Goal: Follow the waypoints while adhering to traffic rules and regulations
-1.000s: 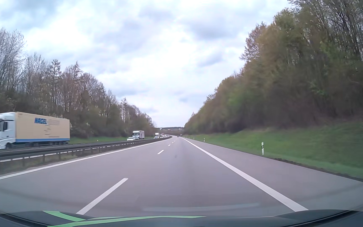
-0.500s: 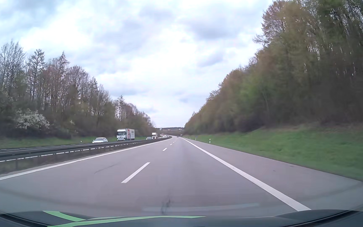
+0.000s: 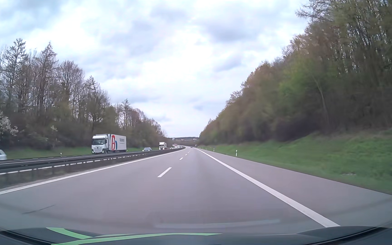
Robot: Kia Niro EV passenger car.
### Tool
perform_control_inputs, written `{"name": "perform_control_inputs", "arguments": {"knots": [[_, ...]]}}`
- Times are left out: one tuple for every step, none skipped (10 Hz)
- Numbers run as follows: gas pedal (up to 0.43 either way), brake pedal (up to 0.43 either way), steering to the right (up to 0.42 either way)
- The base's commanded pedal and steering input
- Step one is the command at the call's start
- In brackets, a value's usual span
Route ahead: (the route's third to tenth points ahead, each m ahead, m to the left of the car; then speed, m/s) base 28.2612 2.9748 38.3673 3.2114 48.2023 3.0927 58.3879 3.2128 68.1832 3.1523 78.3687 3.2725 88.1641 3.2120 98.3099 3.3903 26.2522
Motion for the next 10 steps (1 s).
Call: {"name": "perform_control_inputs", "arguments": {"knots": [[0.449,0.000,-0.002],[0.449,0.000,-0.002],[0.449,0.000,-0.002],[0.449,0.000,-0.002],[0.449,0.000,-0.002],[0.449,0.000,-0.002],[0.449,0.000,-0.002],[0.449,0.000,-0.002],[0.449,0.000,-0.002],[0.449,0.000,-0.002]]}}
